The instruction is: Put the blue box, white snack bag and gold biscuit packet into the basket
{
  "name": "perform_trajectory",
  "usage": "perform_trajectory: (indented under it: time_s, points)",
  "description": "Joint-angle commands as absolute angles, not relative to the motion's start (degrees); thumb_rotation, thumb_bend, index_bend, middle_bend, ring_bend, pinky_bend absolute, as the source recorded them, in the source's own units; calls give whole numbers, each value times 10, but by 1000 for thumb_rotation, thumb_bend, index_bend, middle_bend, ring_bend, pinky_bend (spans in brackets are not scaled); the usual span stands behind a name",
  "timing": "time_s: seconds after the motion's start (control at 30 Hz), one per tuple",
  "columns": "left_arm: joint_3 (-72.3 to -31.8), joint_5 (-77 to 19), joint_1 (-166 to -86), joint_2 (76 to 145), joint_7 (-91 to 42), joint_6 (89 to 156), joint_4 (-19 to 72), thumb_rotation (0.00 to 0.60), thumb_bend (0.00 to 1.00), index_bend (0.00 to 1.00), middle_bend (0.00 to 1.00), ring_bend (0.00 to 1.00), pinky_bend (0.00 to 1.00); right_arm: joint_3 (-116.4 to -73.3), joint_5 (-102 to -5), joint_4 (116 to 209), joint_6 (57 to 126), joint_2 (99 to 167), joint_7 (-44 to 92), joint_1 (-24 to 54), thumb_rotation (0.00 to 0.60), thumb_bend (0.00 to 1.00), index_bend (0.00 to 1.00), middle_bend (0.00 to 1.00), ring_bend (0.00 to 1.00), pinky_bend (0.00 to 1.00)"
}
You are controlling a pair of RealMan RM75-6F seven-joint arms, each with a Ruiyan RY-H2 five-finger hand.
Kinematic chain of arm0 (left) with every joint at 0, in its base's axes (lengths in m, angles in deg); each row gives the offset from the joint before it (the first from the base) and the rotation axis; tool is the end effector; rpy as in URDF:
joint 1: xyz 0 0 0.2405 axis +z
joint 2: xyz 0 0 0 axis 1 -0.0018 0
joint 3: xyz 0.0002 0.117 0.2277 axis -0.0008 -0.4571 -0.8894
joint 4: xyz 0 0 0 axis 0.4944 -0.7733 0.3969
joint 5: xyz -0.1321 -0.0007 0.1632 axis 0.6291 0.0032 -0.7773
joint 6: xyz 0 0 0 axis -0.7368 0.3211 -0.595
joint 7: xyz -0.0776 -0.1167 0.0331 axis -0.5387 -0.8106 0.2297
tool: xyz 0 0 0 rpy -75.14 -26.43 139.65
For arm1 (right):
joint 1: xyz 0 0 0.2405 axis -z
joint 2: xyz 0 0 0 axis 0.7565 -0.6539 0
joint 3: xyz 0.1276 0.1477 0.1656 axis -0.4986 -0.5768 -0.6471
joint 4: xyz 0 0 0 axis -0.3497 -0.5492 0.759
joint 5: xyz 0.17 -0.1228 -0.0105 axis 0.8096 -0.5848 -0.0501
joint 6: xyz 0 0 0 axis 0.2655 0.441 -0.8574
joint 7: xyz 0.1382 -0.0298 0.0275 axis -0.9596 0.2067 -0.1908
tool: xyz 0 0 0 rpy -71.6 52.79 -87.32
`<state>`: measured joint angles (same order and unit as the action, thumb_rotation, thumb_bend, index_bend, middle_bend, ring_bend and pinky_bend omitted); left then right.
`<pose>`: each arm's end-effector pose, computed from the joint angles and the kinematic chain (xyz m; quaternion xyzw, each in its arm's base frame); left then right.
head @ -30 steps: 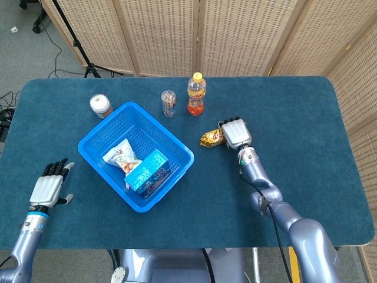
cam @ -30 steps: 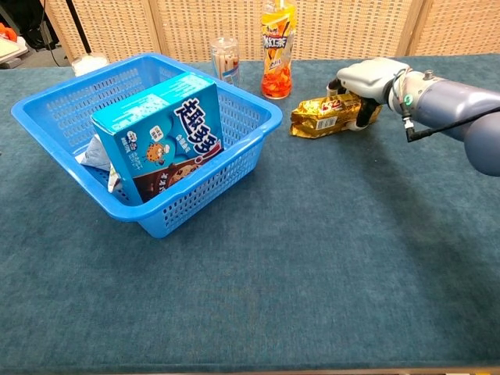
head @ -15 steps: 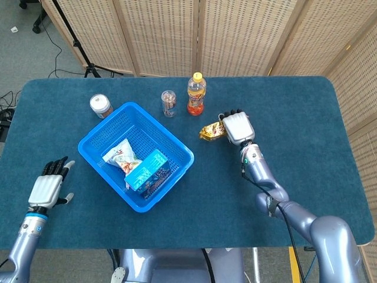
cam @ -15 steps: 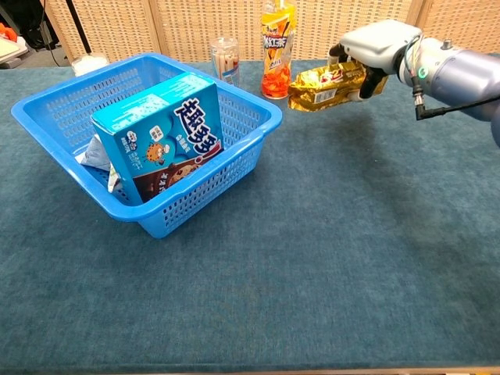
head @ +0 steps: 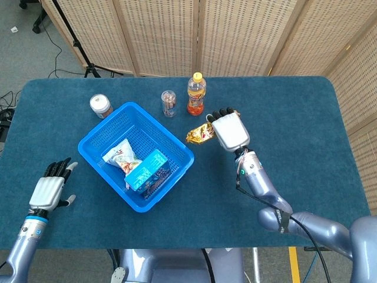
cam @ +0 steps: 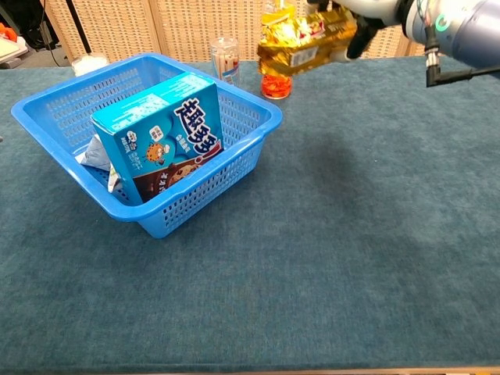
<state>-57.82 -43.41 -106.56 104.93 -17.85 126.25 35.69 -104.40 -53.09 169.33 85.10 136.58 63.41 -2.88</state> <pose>-0.3161 0.2405 0.0635 -0.6551 -0.4365 -0.3052 0.5359 -0.0712 -0.4086 0.0381 0.7405 -0.1787 0.3898 0.5175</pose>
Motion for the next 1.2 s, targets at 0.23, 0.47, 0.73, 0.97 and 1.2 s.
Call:
perform_trajectory:
  time_s: [0.23, 0.47, 0.73, 0.97, 1.2]
  points:
    - [-583, -452, -1062, 1039, -189, 1273, 373, 600, 247, 0, 0, 0, 0, -1059, -470, 1889, 932, 1317, 782, -44, 600, 388, 597, 376, 342, 483]
    - [-585, -451, -1064, 1035, -194, 1264, 376, 600, 246, 0, 0, 0, 0, -1060, -444, 1914, 943, 1349, 826, -85, 600, 388, 597, 376, 342, 494]
    - [-584, -442, -1069, 1037, -201, 1248, 365, 600, 246, 0, 0, 0, 0, -1051, -426, 1881, 933, 1410, 837, -133, 600, 388, 597, 376, 342, 505]
    - [-581, -435, -1070, 1039, -202, 1243, 360, 600, 247, 0, 0, 0, 0, -1044, -415, 1841, 921, 1454, 826, -160, 600, 388, 597, 376, 342, 505]
    - [-581, -433, -1071, 1040, -203, 1239, 357, 600, 246, 0, 0, 0, 0, -1035, -418, 1815, 915, 1484, 810, -175, 600, 386, 597, 376, 342, 505]
